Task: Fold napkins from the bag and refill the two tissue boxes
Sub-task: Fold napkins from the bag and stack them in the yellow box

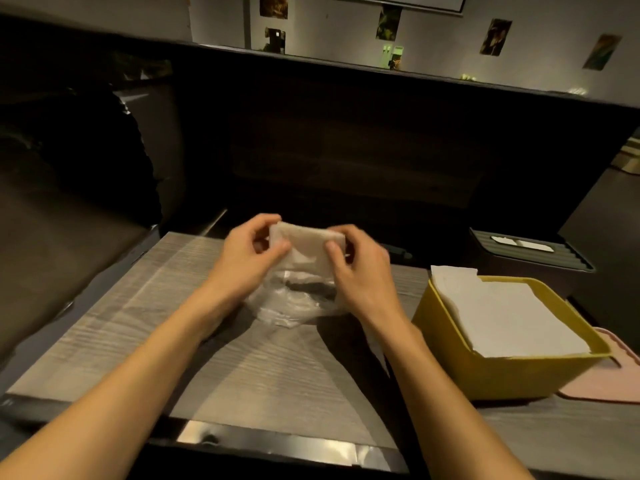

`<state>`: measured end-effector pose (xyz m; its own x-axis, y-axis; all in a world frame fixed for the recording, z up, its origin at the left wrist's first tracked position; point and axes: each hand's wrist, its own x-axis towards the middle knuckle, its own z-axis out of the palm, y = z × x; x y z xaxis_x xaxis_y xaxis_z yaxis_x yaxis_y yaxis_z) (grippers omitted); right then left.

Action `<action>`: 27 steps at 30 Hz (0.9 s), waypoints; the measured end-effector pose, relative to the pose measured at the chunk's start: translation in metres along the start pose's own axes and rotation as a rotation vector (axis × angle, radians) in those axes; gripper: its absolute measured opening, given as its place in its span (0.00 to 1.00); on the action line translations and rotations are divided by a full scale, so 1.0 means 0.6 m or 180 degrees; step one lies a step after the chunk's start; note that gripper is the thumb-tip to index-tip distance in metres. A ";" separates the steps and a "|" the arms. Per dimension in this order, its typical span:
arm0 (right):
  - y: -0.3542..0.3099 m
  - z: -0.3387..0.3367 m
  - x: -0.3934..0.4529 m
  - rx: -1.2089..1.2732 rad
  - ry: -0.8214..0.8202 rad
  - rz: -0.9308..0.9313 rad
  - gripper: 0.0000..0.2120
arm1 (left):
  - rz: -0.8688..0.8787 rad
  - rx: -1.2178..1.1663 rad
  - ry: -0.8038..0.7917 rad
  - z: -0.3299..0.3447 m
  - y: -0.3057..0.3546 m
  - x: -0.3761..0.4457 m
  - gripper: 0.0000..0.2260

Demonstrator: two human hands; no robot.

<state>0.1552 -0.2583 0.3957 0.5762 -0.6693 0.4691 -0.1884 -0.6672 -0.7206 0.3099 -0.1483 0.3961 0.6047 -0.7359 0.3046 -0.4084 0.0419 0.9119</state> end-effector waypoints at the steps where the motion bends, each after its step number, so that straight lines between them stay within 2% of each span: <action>1: -0.017 -0.010 0.006 -0.0055 0.0034 -0.0064 0.06 | 0.0049 0.0034 -0.0004 -0.008 0.016 0.007 0.23; 6: -0.097 -0.092 0.029 -0.0417 0.0036 -0.0277 0.13 | 0.0050 0.0078 -0.0336 -0.018 0.111 0.032 0.29; 9: -0.114 -0.154 0.024 -0.0642 -0.0208 -0.0063 0.16 | 0.0059 0.0213 -0.0657 0.013 0.167 0.041 0.29; 14: -0.113 -0.268 -0.010 -0.1099 -0.0563 0.0515 0.09 | 0.0118 0.0611 -0.1286 0.100 0.244 0.055 0.28; 18: -0.100 -0.357 -0.049 -0.1246 -0.0619 0.0827 0.09 | 0.0263 0.0803 -0.1661 0.184 0.289 0.053 0.26; 24: -0.059 -0.435 -0.100 -0.1444 -0.0587 0.1078 0.08 | 0.0583 0.1159 -0.1898 0.307 0.305 0.036 0.24; 27: -0.035 -0.439 -0.118 -0.1640 -0.0817 0.1187 0.08 | 0.0743 0.1430 -0.2001 0.342 0.288 0.021 0.25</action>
<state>-0.0911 -0.2832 0.5121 0.5575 -0.8284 0.0550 -0.7286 -0.5200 -0.4458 0.1066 -0.2887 0.5007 0.0267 -0.9898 0.1398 -0.7933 0.0642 0.6055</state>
